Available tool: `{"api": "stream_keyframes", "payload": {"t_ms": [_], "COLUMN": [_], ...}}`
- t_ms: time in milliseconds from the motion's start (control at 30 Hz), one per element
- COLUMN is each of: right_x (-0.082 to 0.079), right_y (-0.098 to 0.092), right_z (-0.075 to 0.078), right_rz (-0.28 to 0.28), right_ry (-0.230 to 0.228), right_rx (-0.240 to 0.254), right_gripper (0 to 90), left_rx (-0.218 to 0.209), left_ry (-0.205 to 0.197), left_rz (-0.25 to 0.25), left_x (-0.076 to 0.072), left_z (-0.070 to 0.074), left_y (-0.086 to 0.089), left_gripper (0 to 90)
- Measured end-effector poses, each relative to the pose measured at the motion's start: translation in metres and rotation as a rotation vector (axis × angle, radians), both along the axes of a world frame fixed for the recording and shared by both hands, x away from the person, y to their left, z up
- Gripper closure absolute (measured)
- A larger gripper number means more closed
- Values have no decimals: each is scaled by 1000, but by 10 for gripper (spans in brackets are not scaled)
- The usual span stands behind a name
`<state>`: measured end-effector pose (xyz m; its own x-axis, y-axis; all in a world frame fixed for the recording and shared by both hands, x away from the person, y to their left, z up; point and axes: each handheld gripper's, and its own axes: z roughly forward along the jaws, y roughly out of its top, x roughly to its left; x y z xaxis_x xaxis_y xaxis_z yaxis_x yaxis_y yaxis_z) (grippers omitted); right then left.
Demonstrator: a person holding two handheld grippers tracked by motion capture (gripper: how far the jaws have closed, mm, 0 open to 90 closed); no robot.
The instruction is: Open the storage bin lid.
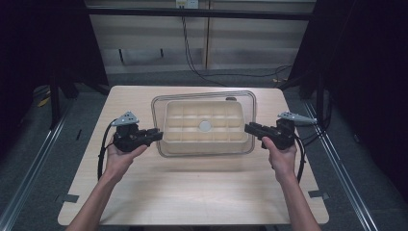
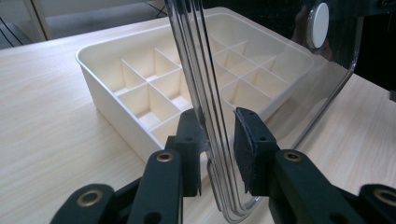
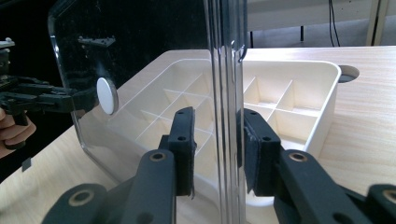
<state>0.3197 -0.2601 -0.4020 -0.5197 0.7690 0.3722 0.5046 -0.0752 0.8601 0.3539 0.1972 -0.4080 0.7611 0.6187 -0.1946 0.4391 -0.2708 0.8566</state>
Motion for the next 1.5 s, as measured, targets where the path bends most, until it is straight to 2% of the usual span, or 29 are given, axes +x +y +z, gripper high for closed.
{"api": "stream_keyframes", "payload": {"t_ms": [167, 333, 533, 600, 700, 967, 1100, 1167, 1200, 1500], "right_x": [-10, -15, -23, -24, -28, -37, -40, -43, -46, -57], "right_y": [1, -2, -1, 0, 2, 6, 6, 6, 6, 2], "right_z": [-4, -9, -11, -11, -9, -11, -13, -14, -15, -15], "right_rz": [9, 8, 23, 23, 22, 43, 47, 55, 56, 55], "right_ry": [8, 19, 31, 34, 29, 37, 73, 76, 77, 81], "right_rx": [-26, -18, -11, -8, -8, -24, -3, -12, -17, -13], "right_gripper": [688, 685, 688, 688, 688, 696, 699, 702, 702, 702], "left_rx": [18, 31, 22, 30, 20, 44, 52, 53, 68, 83], "left_ry": [-1, -11, -1, -6, -9, 5, 15, 28, 26, 19], "left_rz": [-8, -15, -16, -8, -10, -18, -25, -25, -25, -51], "left_x": [-5, -9, -15, -17, -21, -26, -29, -31, -34, -44], "left_z": [0, 2, 2, 3, 5, -1, -4, -6, -7, -4], "left_y": [-1, -3, -1, 0, 2, 6, 8, 7, 6, 3], "left_gripper": [724, 724, 727, 725, 724, 721, 720, 720, 719, 721]}}
